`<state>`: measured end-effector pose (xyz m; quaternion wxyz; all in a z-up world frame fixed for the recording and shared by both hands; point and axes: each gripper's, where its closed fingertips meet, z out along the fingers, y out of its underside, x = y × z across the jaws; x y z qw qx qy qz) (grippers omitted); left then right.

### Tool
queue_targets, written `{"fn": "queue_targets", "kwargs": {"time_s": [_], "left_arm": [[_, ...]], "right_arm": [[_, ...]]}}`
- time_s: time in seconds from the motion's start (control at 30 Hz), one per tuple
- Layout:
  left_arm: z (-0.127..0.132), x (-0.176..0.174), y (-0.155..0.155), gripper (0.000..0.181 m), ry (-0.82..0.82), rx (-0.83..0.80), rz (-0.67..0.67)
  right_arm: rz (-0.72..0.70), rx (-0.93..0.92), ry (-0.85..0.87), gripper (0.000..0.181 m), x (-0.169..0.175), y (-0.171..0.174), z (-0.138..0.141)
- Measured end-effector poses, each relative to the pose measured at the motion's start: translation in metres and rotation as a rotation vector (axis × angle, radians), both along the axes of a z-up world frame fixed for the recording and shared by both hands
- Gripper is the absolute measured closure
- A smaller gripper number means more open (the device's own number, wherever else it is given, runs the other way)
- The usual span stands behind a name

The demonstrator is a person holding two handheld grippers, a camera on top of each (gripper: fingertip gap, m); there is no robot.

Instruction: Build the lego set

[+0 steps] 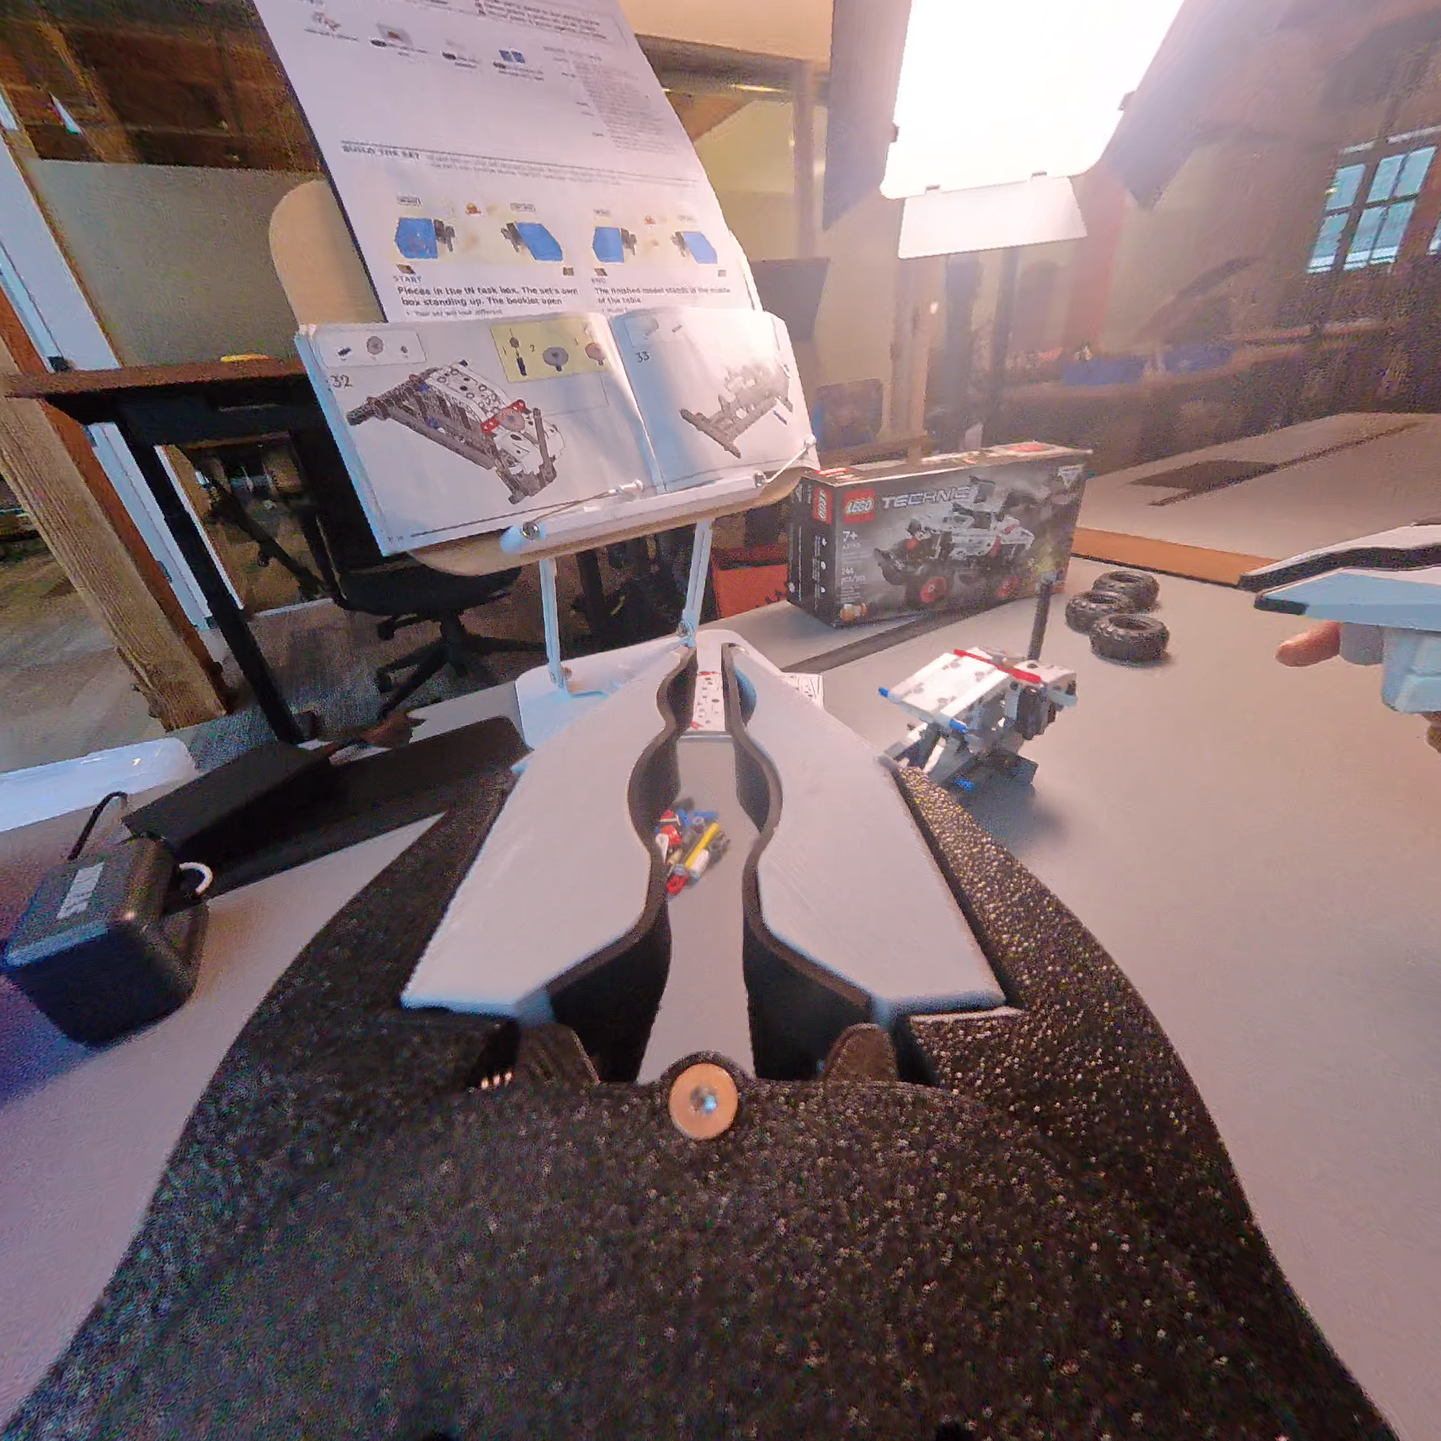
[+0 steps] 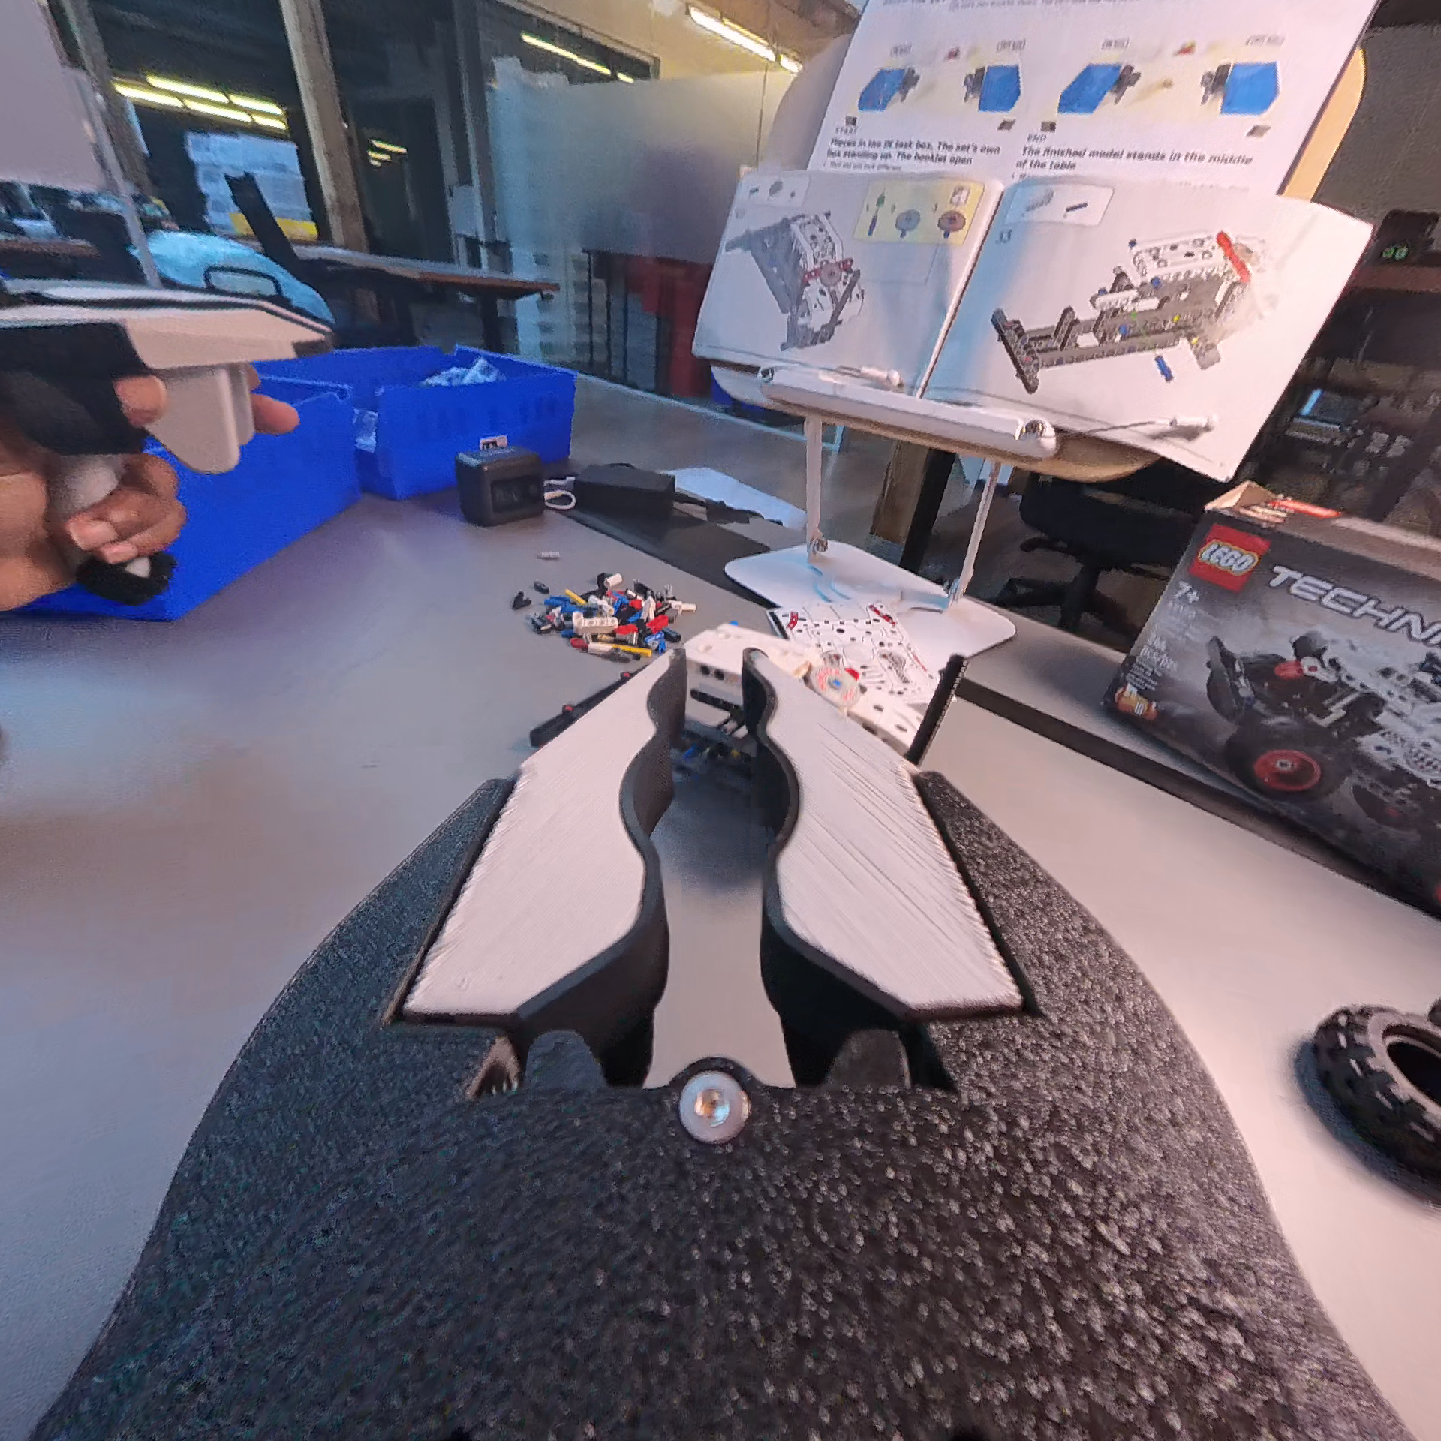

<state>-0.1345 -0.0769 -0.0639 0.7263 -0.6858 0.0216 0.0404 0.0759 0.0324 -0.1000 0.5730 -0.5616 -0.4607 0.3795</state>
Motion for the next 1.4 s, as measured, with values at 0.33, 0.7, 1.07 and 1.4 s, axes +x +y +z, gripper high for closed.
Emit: {"fn": "queue_targets", "kwargs": {"time_s": [0.33,0.7,1.07,1.4], "left_arm": [[0.057,-0.065,0.115,0.181,-0.029,0.088,0.091],[0.069,-0.143,0.213,0.181,-0.014,0.086,0.201],[0.055,-0.144,0.270,0.181,0.048,0.012,0.179],[0.038,-0.116,0.268,0.181,0.059,-0.037,0.149]], "right_arm": [[-0.045,-0.021,0.167,0.181,-0.031,0.041,0.032],[-0.032,-0.023,0.120,0.181,-0.027,0.040,-0.008],[0.008,-0.061,0.067,0.181,-0.033,0.039,-0.026],[0.014,-0.044,0.043,0.181,-0.033,0.037,-0.028]]}}
